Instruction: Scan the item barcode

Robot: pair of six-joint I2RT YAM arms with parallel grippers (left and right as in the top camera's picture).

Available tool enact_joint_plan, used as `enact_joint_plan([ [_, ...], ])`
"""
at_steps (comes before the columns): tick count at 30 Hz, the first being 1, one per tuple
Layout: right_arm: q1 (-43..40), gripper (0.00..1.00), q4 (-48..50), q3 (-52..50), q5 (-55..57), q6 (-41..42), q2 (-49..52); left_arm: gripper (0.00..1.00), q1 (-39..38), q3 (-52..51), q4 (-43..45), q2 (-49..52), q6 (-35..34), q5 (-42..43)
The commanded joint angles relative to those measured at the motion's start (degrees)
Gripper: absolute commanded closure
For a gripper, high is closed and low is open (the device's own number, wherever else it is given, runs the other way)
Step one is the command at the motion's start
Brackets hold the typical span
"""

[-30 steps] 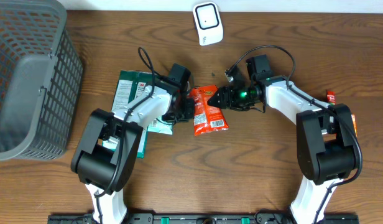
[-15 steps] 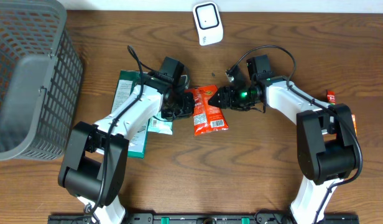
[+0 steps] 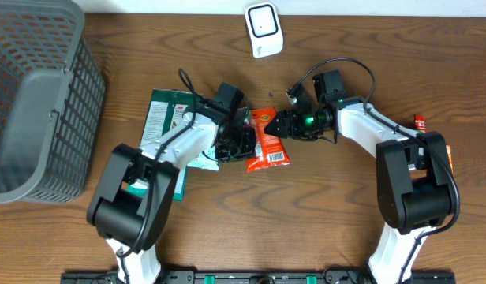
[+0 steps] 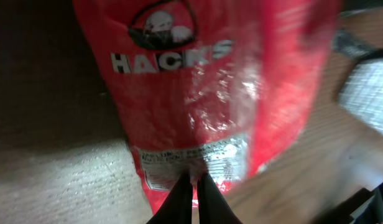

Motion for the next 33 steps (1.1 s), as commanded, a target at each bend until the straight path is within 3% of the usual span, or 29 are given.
enact_joint_plan([
  [1,-0.13,0.35,-0.04,-0.42,-0.11,-0.76,0.74,0.92,-0.20,-0.61,-0.59,2.75,-0.07,-2.67],
  [6,0.22,0.36,0.50,-1.60,-0.15,1.03,0.74,0.92,-0.22,-0.61,-2.16,3.56,-0.04,-9.51],
  [19,4.11,0.43,3.41,-2.36,-0.37,1.03,0.76,0.92,-0.22,-0.61,-2.16,3.56,0.15,-10.95],
  [25,4.61,0.71,3.80,-2.36,-0.31,0.98,0.76,0.92,-0.20,-0.61,-2.16,3.56,0.17,-10.95],
  [33,4.57,0.90,3.85,-2.34,0.15,0.72,0.68,0.91,0.59,-0.37,-2.40,1.05,1.88,-10.91],
])
